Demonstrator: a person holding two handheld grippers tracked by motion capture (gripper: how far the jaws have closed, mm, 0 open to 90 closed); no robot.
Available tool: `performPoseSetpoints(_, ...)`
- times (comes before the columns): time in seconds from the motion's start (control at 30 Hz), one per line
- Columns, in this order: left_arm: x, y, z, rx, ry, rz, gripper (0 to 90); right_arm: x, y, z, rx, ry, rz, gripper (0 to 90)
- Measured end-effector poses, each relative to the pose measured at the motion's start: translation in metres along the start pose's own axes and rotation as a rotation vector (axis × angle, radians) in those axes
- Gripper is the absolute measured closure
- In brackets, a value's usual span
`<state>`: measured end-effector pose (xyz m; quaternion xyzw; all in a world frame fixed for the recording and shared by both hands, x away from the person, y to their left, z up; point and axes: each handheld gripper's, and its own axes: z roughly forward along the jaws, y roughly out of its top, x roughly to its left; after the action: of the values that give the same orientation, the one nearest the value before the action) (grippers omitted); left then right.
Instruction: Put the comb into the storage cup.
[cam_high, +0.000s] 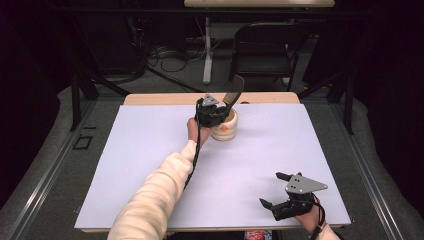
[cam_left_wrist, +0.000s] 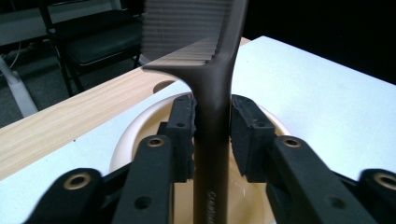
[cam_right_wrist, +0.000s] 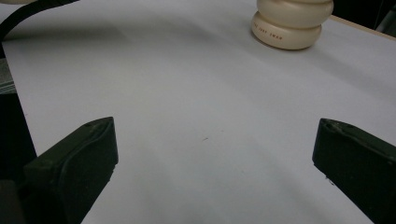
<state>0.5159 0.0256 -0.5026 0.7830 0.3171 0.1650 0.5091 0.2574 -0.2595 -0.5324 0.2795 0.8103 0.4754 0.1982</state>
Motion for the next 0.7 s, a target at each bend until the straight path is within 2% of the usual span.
performPoseSetpoints(0.1, -0.001, 0.002, -0.005, -0.002, -0.010, 0.011, 56.7, 0.000, 0.000, 0.000, 0.001, -0.001, 0.000, 0.0)
performPoseSetpoints(0.3, -0.005, 0.010, -0.021, -0.011, 0.007, 0.036, 33.8, 0.000, 0.000, 0.000, 0.002, -0.002, 0.000, 0.0)
performPoseSetpoints(0.4, -0.006, 0.015, -0.030, 0.003, 0.005, 0.052, 26.3, 0.000, 0.000, 0.000, 0.002, -0.002, 0.000, 0.0)
performPoseSetpoints(0.47, -0.006, 0.017, -0.035, 0.035, -0.017, 0.068, 17.4, 0.000, 0.000, 0.000, 0.003, -0.002, 0.001, 0.0)
performPoseSetpoints(0.5, -0.006, 0.018, -0.040, 0.044, -0.022, 0.086, 16.5, 0.000, 0.000, 0.000, 0.003, -0.002, 0.000, 0.0)
performPoseSetpoints(0.7, -0.005, 0.017, -0.058, 0.071, -0.029, 0.107, 11.1, 0.000, 0.000, 0.001, 0.003, -0.002, 0.000, 0.0)
